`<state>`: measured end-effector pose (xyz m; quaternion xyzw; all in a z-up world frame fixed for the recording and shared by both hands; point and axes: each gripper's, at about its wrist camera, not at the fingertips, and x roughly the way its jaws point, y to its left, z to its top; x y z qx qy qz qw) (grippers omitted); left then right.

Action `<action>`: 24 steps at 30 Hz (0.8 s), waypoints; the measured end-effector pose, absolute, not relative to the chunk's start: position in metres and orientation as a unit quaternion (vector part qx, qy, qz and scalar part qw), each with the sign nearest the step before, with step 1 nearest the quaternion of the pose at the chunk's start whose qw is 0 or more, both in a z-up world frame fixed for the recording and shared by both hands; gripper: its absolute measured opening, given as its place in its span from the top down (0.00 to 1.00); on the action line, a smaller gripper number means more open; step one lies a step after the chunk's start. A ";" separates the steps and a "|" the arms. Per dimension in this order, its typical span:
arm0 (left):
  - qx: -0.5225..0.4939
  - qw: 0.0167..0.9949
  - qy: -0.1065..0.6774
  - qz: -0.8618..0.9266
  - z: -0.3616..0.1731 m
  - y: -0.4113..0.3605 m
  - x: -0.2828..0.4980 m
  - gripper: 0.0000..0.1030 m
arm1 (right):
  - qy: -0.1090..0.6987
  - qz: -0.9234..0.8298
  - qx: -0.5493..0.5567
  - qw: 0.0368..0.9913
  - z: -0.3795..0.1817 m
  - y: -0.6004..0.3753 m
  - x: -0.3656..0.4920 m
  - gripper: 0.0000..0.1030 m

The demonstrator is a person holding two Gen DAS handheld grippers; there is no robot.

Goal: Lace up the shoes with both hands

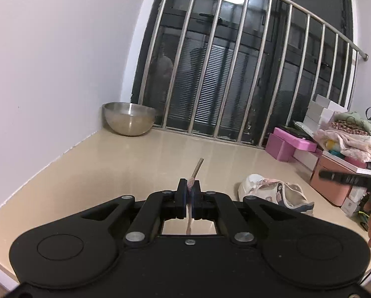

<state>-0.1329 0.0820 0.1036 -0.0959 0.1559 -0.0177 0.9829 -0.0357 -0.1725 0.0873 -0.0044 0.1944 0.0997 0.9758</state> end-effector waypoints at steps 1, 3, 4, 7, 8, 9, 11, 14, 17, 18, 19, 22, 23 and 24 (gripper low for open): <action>-0.094 0.983 0.156 -0.015 0.103 0.082 -0.133 0.97 | 0.205 0.105 -0.005 0.973 0.084 -0.171 -0.028 0.54; -0.087 0.984 0.156 -0.007 0.101 0.083 -0.133 0.97 | 0.224 0.118 -0.005 0.967 0.078 -0.168 -0.013 0.54; -0.082 0.984 0.156 -0.003 0.100 0.083 -0.133 0.97 | 0.234 0.124 -0.005 0.964 0.075 -0.166 -0.006 0.53; -0.072 0.985 0.157 0.008 0.097 0.086 -0.133 0.97 | 0.264 0.122 -0.013 0.957 0.068 -0.159 0.020 0.52; -0.074 0.985 0.158 0.012 0.097 0.088 -0.133 0.97 | 0.274 0.117 -0.017 0.955 0.067 -0.157 0.029 0.52; -0.076 0.984 0.159 0.013 0.096 0.090 -0.133 0.97 | 0.286 0.118 -0.025 0.951 0.064 -0.152 0.036 0.53; -0.079 0.984 0.159 0.017 0.096 0.095 -0.132 0.97 | 0.311 0.120 -0.042 0.942 0.059 -0.143 0.049 0.74; -0.087 0.984 0.157 0.014 0.099 0.101 -0.132 0.97 | 0.312 0.146 -0.092 0.934 0.055 -0.132 0.052 0.88; -0.095 0.984 0.149 -0.013 0.106 0.105 -0.133 0.97 | 0.291 0.216 -0.158 0.918 0.055 -0.125 0.039 0.90; -0.093 0.984 0.149 -0.024 0.108 0.104 -0.133 0.97 | 0.286 0.249 -0.179 0.908 0.056 -0.123 0.032 0.90; -0.088 0.984 0.150 -0.037 0.110 0.101 -0.132 0.97 | 0.273 0.291 -0.202 0.895 0.055 -0.120 0.022 0.90; -0.066 0.983 0.153 -0.076 0.109 0.085 -0.128 0.96 | 0.268 0.382 -0.229 0.854 0.054 -0.114 0.001 0.91; -0.061 0.981 0.160 -0.088 0.104 0.078 -0.124 0.96 | 0.260 0.387 -0.244 0.850 0.055 -0.109 -0.005 0.91; -0.059 0.978 0.172 -0.098 0.098 0.070 -0.119 0.96 | 0.251 0.392 -0.259 0.846 0.057 -0.104 -0.012 0.85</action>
